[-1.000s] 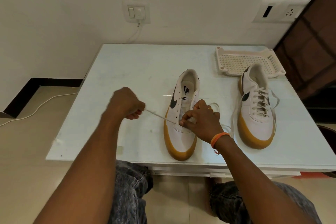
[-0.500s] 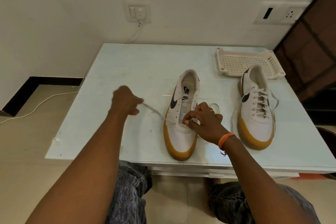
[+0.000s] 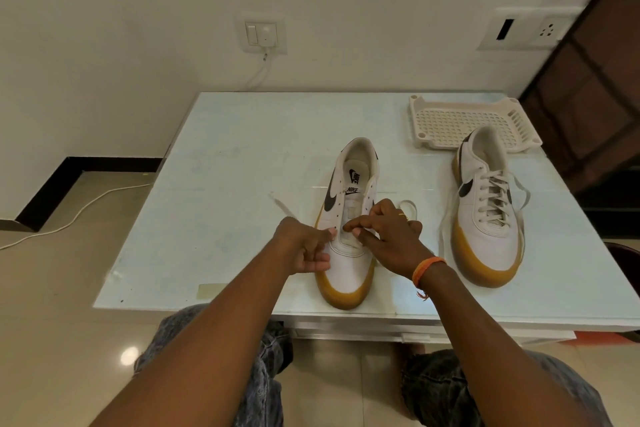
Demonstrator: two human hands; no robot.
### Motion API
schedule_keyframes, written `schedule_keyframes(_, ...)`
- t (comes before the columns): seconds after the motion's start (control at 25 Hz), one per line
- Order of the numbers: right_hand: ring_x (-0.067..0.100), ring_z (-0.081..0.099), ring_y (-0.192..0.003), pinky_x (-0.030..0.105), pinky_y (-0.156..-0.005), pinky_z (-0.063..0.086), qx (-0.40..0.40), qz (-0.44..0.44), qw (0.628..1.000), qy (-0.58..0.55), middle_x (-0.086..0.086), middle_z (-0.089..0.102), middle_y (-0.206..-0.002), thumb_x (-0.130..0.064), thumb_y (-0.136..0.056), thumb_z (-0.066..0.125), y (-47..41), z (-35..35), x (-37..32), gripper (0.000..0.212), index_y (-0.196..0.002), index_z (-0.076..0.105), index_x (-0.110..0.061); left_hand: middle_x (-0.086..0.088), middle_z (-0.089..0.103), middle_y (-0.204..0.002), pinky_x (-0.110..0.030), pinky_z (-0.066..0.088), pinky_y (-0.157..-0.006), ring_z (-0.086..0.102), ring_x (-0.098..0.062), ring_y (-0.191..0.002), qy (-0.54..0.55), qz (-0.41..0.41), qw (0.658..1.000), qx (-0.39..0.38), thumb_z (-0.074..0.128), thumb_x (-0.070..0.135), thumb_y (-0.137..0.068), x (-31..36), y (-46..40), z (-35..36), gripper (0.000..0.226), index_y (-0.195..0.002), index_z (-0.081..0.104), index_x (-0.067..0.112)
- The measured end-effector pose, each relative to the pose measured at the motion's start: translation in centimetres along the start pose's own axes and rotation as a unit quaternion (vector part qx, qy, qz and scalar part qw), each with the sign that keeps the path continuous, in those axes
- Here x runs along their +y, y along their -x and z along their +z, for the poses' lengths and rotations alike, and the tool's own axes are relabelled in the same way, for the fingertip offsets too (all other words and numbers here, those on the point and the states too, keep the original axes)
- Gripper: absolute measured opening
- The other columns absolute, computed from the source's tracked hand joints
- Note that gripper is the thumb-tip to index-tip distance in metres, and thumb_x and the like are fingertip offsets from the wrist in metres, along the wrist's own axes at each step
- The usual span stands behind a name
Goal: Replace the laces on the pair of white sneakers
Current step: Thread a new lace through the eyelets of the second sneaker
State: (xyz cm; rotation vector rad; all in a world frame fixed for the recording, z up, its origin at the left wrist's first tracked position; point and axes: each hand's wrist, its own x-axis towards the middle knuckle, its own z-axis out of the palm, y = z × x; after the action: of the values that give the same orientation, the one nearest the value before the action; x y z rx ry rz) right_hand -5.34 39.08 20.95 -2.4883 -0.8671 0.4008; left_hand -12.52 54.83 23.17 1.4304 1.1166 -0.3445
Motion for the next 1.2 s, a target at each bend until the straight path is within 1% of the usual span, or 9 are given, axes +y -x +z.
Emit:
schedule_keyframes(0.16,0.012,0.042,-0.102,0.035,-0.084,0.024,0.002,0.001,1.000,0.003,-0.005,0.040,-0.102,-0.040,-0.099,0.046,-0.1,-0.1,0.0,0.025,-0.115,0.062,-0.049,-0.012,0.066,-0.076,-0.031,0.059,-0.051,0.067,-0.020,-0.057,-0.038,0.002,0.999,-0.012,0.073,0.033,-0.085,-0.5,0.5,0.4,0.037,-0.090,0.062,-0.001)
schedule_keyframes(0.32,0.013,0.042,-0.103,0.036,-0.086,0.026,-0.002,0.000,1.000,0.006,-0.005,0.039,-0.102,-0.040,-0.099,0.046,0.0,-0.1,0.0,0.026,-0.117,0.062,-0.048,-0.013,0.064,-0.075,-0.030,0.058,-0.053,0.063,-0.018,-0.059,0.045,0.002,0.999,0.015,0.077,0.023,-0.082,-0.5,0.3,0.7,0.030,-0.091,0.061,0.000)
schedule_keyframes(0.44,0.012,0.041,-0.102,0.036,-0.087,0.025,0.004,0.003,1.000,0.011,-0.005,0.039,-0.102,-0.041,-0.099,0.046,0.0,-0.1,-0.1,0.025,-0.116,0.063,-0.048,-0.010,0.063,-0.075,-0.029,0.057,-0.057,0.060,-0.016,-0.062,0.097,-0.012,0.995,-0.003,0.076,0.016,-0.084,-0.4,0.4,0.9,0.024,-0.097,0.062,0.002)
schedule_keyframes(0.6,0.012,0.042,-0.099,0.034,-0.087,0.019,0.011,-0.003,0.999,0.038,-0.006,0.038,-0.099,-0.040,-0.098,0.047,0.0,-0.1,-0.1,0.024,-0.112,0.066,-0.045,-0.005,0.063,-0.083,-0.024,0.045,-0.053,0.060,-0.013,-0.066,0.102,0.060,0.991,0.056,0.070,0.016,-0.089,1.3,-0.4,-1.0,0.017,-0.101,0.064,0.006)
schedule_keyframes(0.76,0.013,0.043,-0.098,0.034,-0.089,0.018,0.010,-0.003,0.999,0.034,-0.005,0.039,-0.099,-0.038,-0.098,0.047,0.0,-0.2,-0.2,0.024,-0.108,0.068,-0.042,-0.004,0.061,-0.074,-0.017,0.039,-0.040,0.057,-0.009,-0.051,0.204,0.162,0.954,0.147,0.072,0.013,-0.087,3.9,-1.4,-5.6,0.009,-0.084,0.064,0.011)
schedule_keyframes(0.84,0.013,0.044,-0.100,0.035,-0.090,0.019,0.007,-0.001,1.000,0.029,-0.005,0.039,-0.100,-0.038,-0.098,0.047,0.1,-0.3,-0.2,0.023,-0.107,0.068,-0.042,-0.005,0.063,-0.078,-0.015,0.037,-0.037,0.054,-0.006,-0.043,0.248,0.208,0.926,0.195,0.073,0.012,-0.086,4.7,-2.2,-8.0,0.008,-0.088,0.066,0.008)
schedule_keyframes(1.04,0.014,0.044,-0.102,0.037,-0.095,0.021,0.004,0.002,1.000,0.012,-0.005,0.039,-0.101,-0.037,-0.098,0.048,0.0,-0.3,-0.2,0.022,-0.104,0.069,-0.041,-0.005,0.067,-0.090,-0.017,0.044,-0.048,0.056,-0.013,-0.060,0.286,0.264,0.868,0.307,0.073,0.018,-0.087,4.9,-4.2,-11.1,0.014,-0.078,0.063,0.015)
schedule_keyframes(1.12,0.014,0.044,-0.102,0.037,-0.095,0.021,0.006,0.004,1.000,0.006,-0.005,0.040,-0.102,-0.036,-0.097,0.049,0.0,-0.2,-0.1,0.021,-0.102,0.069,-0.041,-0.005,0.065,-0.086,-0.017,0.043,-0.044,0.055,-0.013,-0.058,0.278,0.262,0.874,0.301,0.072,0.017,-0.087,5.1,-4.7,-10.8,0.014,-0.078,0.062,0.015)
schedule_keyframes(1.2,0.013,0.044,-0.101,0.036,-0.094,0.021,0.008,0.004,1.000,-0.004,-0.005,0.041,-0.102,-0.036,-0.097,0.050,0.1,-0.2,0.0,0.020,-0.100,0.069,-0.042,-0.008,0.060,-0.081,-0.016,0.041,-0.038,0.053,-0.013,-0.054,0.229,0.201,0.925,0.229,0.072,0.016,-0.088,5.0,-4.7,-9.8,0.012,-0.086,0.060,0.013)
